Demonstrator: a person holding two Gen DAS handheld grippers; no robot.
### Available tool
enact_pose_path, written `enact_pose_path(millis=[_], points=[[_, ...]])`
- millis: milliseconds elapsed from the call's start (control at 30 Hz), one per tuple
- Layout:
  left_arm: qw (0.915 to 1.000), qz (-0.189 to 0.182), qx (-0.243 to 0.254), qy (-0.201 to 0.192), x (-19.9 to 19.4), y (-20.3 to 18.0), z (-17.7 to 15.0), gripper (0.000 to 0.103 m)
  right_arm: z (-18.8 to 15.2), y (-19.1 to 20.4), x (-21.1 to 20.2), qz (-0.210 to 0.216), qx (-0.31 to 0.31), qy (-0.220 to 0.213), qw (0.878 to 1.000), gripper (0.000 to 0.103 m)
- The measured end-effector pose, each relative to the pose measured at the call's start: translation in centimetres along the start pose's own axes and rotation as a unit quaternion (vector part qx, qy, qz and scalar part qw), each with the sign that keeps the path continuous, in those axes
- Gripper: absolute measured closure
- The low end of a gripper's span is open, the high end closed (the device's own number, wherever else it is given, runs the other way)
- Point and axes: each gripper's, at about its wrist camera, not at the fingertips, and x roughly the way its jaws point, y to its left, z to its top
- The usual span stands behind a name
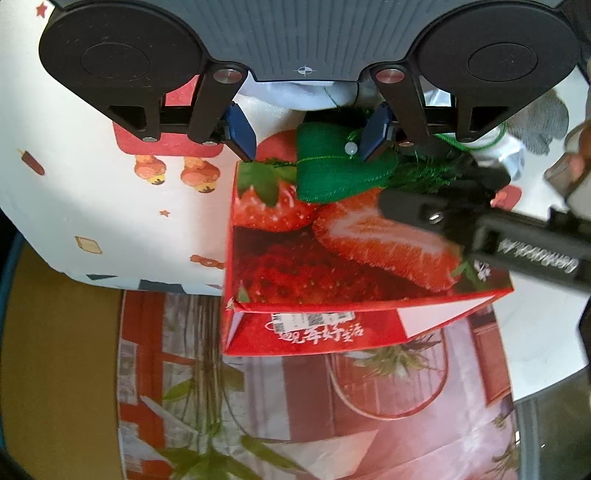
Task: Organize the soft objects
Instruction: 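Close both tools on the green mesh pouch, then lift the green pouch with both tools over the red box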
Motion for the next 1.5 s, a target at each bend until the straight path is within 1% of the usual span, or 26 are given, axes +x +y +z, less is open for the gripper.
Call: enact_pose_path(millis=[133, 267, 433, 500, 600, 733, 833, 1200, 1500], points=[[0.9996, -0.014, -0.011, 0.023, 1.5, 0.5, 0.0, 0.045, 0.1, 0.1, 0.7, 0.019, -0.009, 0.011, 1.000, 0.044], [0.9989, -0.023, -0.023, 0.035, 2.7, 1.2, -0.2, 0.045, 0.4, 0.6, 1.7, 0.036, -0.026, 0.021, 0.999, 0.044], [0.9987, -0.032, -0.014, 0.036, 3.3, 1.4, 0.0, 0.045, 1.0, 0.7, 3.0, 0.054, -0.028, 0.026, 0.998, 0.045], [0.9988, -0.031, -0.011, 0.035, 3.5, 1.5, 0.1, 0.046, 1.2, 0.5, 3.5, 0.068, -0.020, 0.028, 0.997, 0.049], [0.9989, -0.032, -0.013, 0.031, 3.2, 1.4, 0.2, 0.046, 1.5, 0.5, 3.7, 0.071, -0.015, 0.026, 0.997, 0.051], [0.9995, -0.027, 0.005, 0.018, 2.2, 0.7, 0.2, 0.046, 1.7, 0.6, 3.1, 0.073, -0.011, 0.016, 0.997, 0.052], [0.9996, -0.029, 0.007, 0.005, 0.9, 0.3, 0.4, 0.047, 2.2, 0.9, 2.4, 0.073, -0.011, 0.006, 0.997, 0.052], [0.9979, -0.036, 0.013, -0.052, -4.2, -1.2, 1.4, 0.047, 5.3, 2.9, -1.3, 0.066, -0.046, -0.036, 0.996, 0.052], [0.9939, -0.039, 0.020, -0.101, -8.9, -2.3, 2.3, 0.047, 8.3, 5.2, -4.5, 0.067, -0.072, -0.062, 0.993, 0.052]])
